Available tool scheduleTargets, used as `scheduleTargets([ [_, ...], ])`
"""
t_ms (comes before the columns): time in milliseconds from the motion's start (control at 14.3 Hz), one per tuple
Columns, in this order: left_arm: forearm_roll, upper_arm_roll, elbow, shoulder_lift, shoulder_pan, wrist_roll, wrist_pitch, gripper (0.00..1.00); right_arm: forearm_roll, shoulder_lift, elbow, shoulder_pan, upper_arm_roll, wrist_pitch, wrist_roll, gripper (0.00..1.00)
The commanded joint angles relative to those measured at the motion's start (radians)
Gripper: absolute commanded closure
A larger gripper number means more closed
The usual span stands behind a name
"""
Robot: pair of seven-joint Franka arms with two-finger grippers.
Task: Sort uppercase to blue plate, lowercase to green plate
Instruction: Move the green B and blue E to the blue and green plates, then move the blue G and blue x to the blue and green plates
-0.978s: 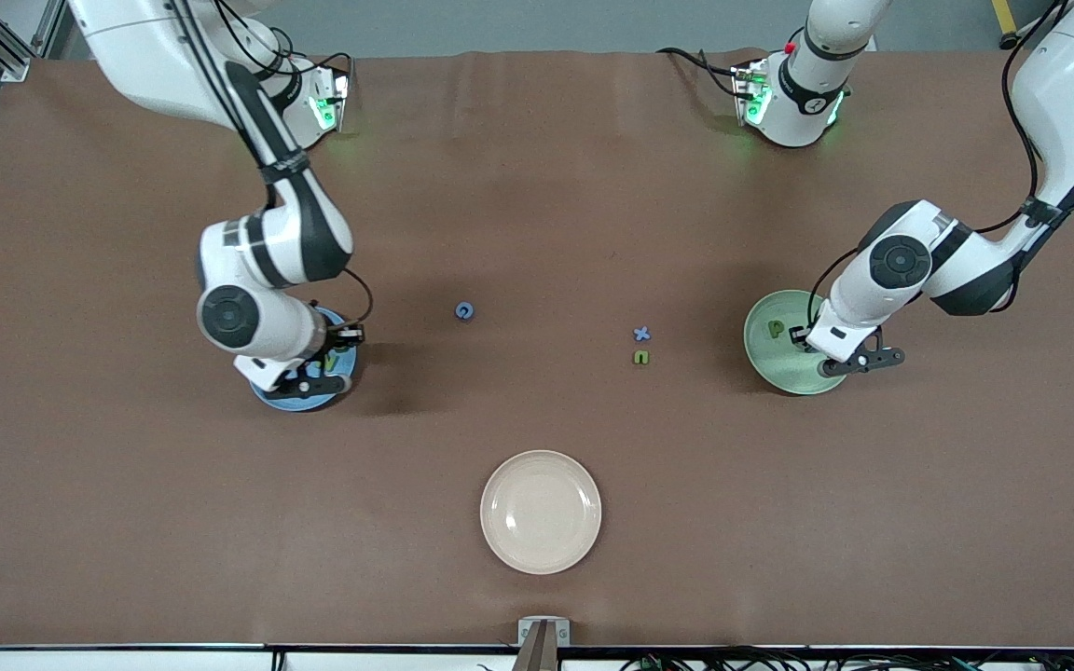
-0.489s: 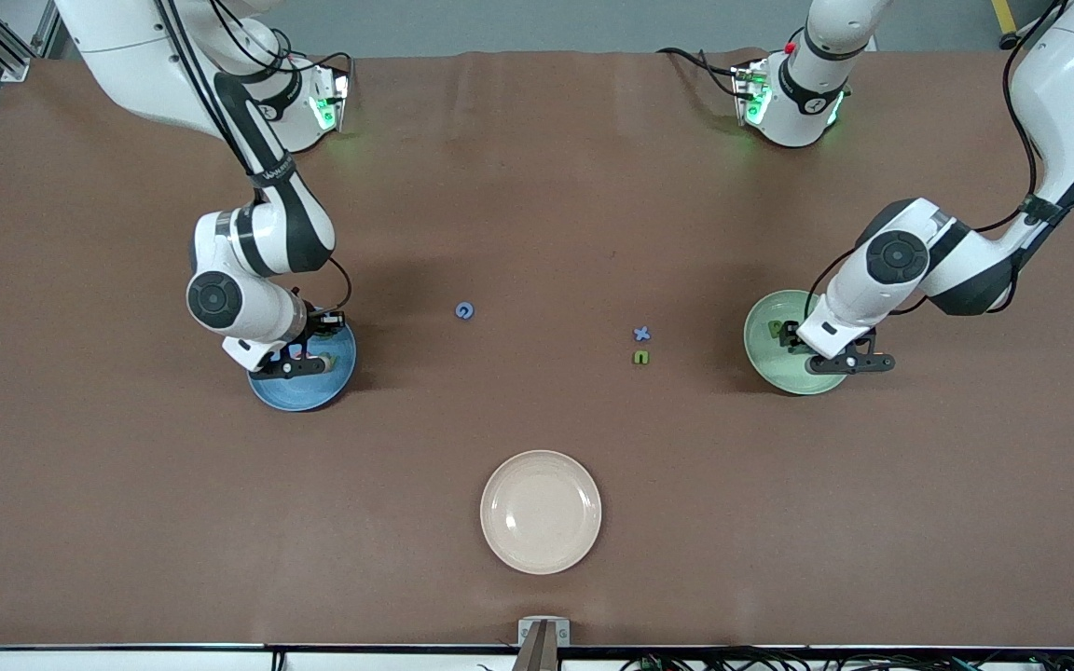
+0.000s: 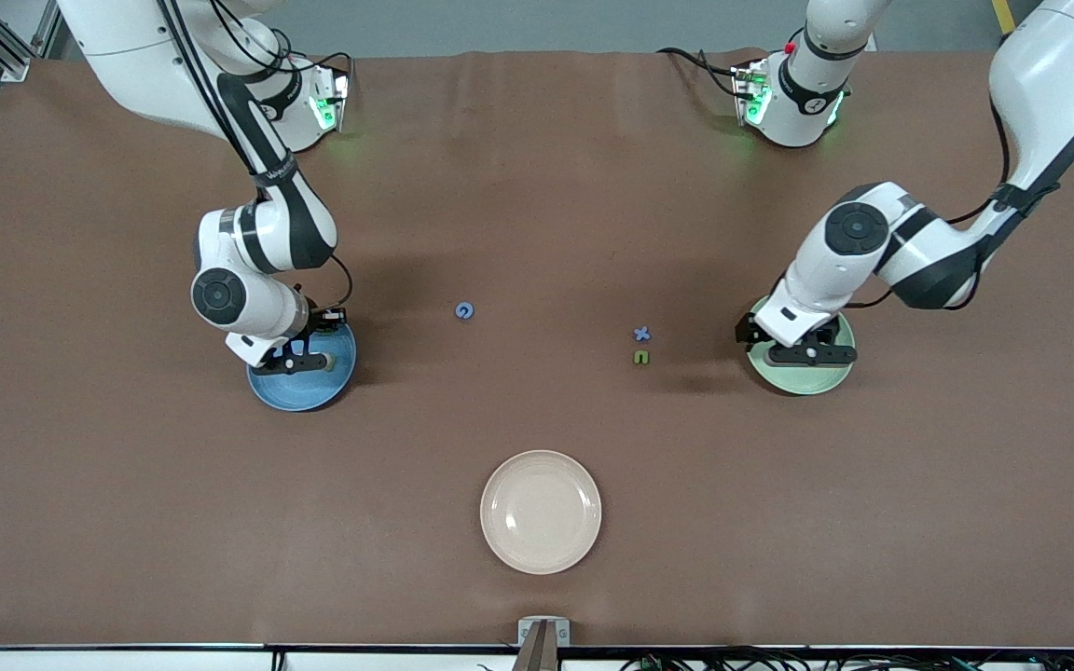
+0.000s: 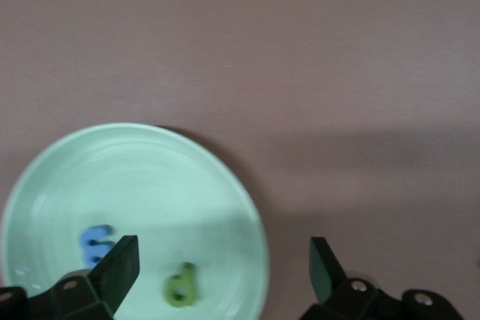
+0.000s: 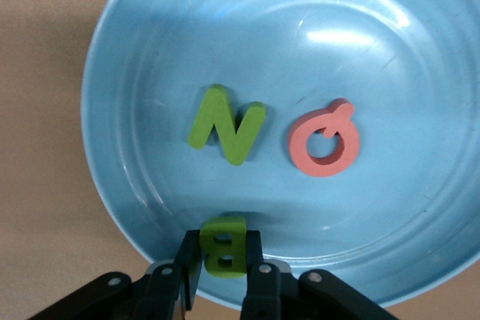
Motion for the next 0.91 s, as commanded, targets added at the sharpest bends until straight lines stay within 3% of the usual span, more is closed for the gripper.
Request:
scheduleTargets([
  [0, -0.039, 0.049, 0.045, 0.006, -0.144, -0.132, -0.018, 0.00, -0.014, -0.049, -0.029, -0.009, 0.006, -0.005, -0.002, 0.00],
  [279, -0.041, 0.133, 0.115, 0.030, -0.334, -0.256, -0.018, 0.00, -0.008, -0.080, 0.034, 0.028, 0.017, -0.103, 0.120, 0.00],
  [419, -0.041, 0.188, 0.158, 0.064, -0.426, -0.304, -0.014, 0.01, -0.002, -0.077, 0.068, 0.126, 0.020, -0.116, 0.290, 0.00],
  [838, -0.056, 0.213, 0.229, 0.135, -0.531, -0.359, -0.008, 0.02, 0.006, 0.018, 0.173, 0.346, 0.020, -0.009, 0.658, 0.00],
])
